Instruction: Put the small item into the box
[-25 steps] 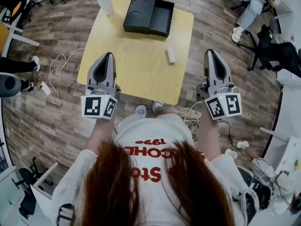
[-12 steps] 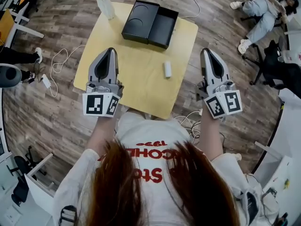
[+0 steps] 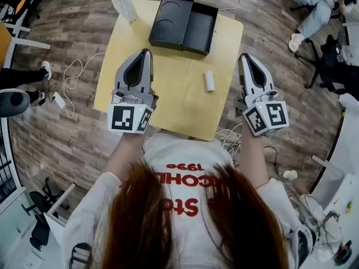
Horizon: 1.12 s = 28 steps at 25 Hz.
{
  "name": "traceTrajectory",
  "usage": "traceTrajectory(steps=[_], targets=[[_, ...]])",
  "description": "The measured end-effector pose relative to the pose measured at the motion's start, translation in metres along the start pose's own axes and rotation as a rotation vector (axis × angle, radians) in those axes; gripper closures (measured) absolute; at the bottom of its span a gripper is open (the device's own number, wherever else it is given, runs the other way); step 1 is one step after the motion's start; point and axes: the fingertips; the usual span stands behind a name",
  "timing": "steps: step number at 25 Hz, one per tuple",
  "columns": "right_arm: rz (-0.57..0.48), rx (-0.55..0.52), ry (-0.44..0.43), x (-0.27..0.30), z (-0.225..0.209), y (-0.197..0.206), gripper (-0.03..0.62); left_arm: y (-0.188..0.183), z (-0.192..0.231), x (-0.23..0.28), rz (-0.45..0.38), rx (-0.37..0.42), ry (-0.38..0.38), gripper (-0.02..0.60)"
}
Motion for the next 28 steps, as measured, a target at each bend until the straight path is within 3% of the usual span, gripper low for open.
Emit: traceTrajectory(steps=[14, 23, 28], targets=[[0.418, 0.086, 0.057, 0.015, 0.014, 0.174, 0.579, 0.06, 0.007, 0.011, 0.128, -0.07, 0.027, 0.577], [0.648, 0.094, 0.057, 0.017, 0.043, 0.259, 0.353, 0.08, 0.01, 0.008, 0.179, -0.087, 0.034, 0.577], [0.748, 0.032, 0.054, 0.016, 0.054, 0.28, 0.319, 0.084, 0.012, 0.003, 0.19, -0.09, 0.032, 0.577]])
Point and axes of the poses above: the fingertips, and each gripper's own axes: x forward along the fingers, z to its left, y out of its underside, and after that the axes turned 13 degrees about -x, right-handed
